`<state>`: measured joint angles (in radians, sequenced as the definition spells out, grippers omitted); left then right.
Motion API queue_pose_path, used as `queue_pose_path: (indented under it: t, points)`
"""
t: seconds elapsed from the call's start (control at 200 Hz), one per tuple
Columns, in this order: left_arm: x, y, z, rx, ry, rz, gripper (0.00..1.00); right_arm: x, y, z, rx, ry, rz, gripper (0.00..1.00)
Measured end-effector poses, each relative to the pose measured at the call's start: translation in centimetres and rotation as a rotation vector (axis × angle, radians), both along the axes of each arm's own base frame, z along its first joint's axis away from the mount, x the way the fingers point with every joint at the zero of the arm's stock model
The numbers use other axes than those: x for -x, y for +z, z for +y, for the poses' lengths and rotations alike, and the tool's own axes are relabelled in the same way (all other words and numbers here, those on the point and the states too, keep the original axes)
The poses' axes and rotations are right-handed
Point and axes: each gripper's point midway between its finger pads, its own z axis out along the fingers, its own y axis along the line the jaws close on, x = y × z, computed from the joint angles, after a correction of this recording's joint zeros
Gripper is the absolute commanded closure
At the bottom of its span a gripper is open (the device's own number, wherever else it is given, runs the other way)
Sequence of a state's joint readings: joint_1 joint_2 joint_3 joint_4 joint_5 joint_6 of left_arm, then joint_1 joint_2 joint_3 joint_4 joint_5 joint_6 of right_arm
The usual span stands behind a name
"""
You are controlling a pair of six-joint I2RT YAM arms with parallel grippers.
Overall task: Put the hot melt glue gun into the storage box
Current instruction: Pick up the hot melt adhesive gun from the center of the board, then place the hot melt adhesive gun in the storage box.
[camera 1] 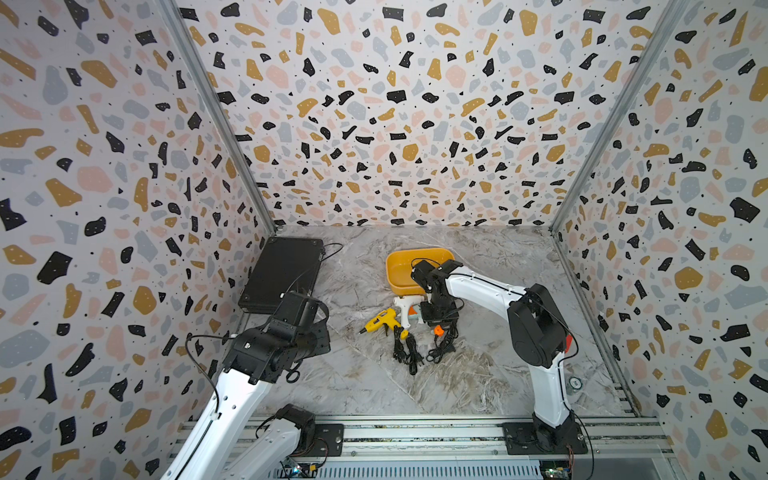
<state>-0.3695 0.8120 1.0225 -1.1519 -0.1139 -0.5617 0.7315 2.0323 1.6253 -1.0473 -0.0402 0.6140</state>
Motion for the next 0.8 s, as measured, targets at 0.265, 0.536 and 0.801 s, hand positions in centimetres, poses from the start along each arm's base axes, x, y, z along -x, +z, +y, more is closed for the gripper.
queue_pose_path:
  t: [0.265, 0.536, 0.801]
  points:
    - [0.3, 0.4, -0.2, 0.007, -0.017, -0.019, 0.63, 0.5, 12.6, -3.3, -0.035, 0.138, -0.257, 1.0]
    - [0.5, 0.6, -0.7, 0.014, -0.043, -0.033, 0.63, -1.8, 23.9, -4.9, -0.031, 0.468, -0.769, 1.0]
    - [0.2, 1.2, -0.3, -0.018, -0.031, -0.036, 0.63, -9.0, 23.5, 2.2, 0.128, 0.989, -0.978, 1.0]
